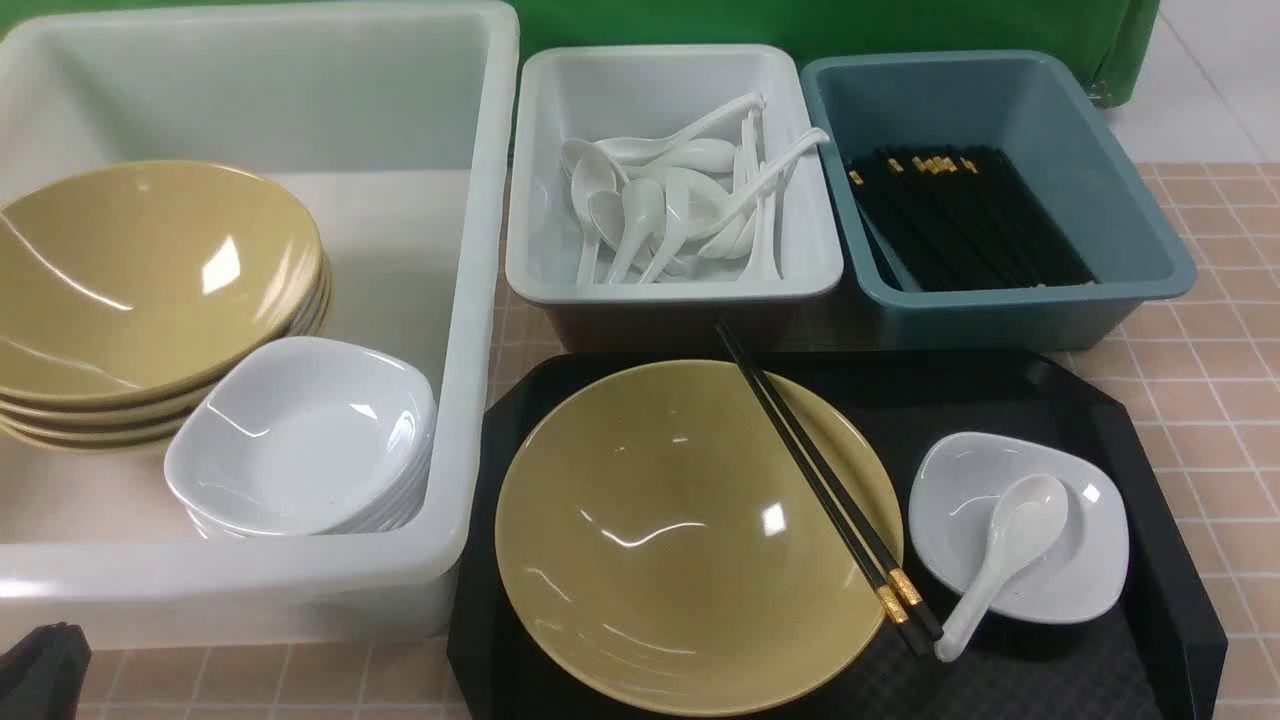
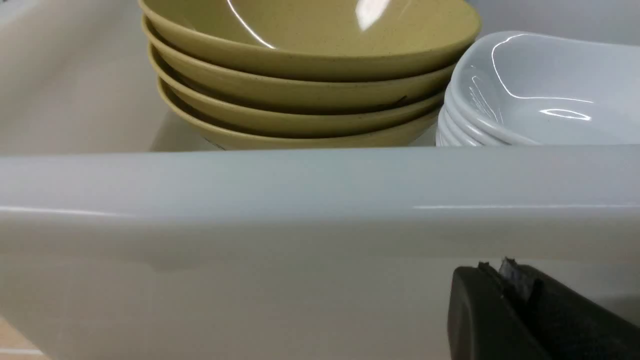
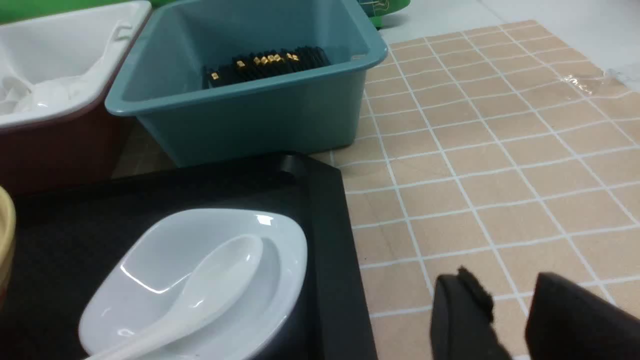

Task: On brown table put chopsticks spoon bowls plates into blue grey white boxes.
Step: 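Move the grippers toward the tableware on the black tray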

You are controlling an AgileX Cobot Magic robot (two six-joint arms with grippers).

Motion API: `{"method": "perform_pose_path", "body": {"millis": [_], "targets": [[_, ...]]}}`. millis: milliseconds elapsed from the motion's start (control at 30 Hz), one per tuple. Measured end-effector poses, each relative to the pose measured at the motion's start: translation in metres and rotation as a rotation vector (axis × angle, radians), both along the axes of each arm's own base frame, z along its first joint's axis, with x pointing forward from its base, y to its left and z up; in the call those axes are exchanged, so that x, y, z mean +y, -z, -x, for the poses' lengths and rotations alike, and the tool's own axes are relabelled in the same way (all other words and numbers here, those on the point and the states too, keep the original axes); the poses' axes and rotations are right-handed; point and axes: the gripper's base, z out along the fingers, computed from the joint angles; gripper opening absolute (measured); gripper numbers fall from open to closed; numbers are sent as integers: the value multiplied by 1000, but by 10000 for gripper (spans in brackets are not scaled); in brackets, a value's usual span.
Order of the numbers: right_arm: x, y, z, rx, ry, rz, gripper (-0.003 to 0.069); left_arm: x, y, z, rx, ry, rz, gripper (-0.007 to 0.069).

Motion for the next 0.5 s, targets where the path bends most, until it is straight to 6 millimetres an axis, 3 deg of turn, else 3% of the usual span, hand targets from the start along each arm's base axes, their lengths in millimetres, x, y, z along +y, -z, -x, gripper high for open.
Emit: {"method": "perform_pose_path", "body": {"millis": [500], "targets": [[0,0,0,0,0,0,242,1,0,0,1,-3,-41,1]]}}
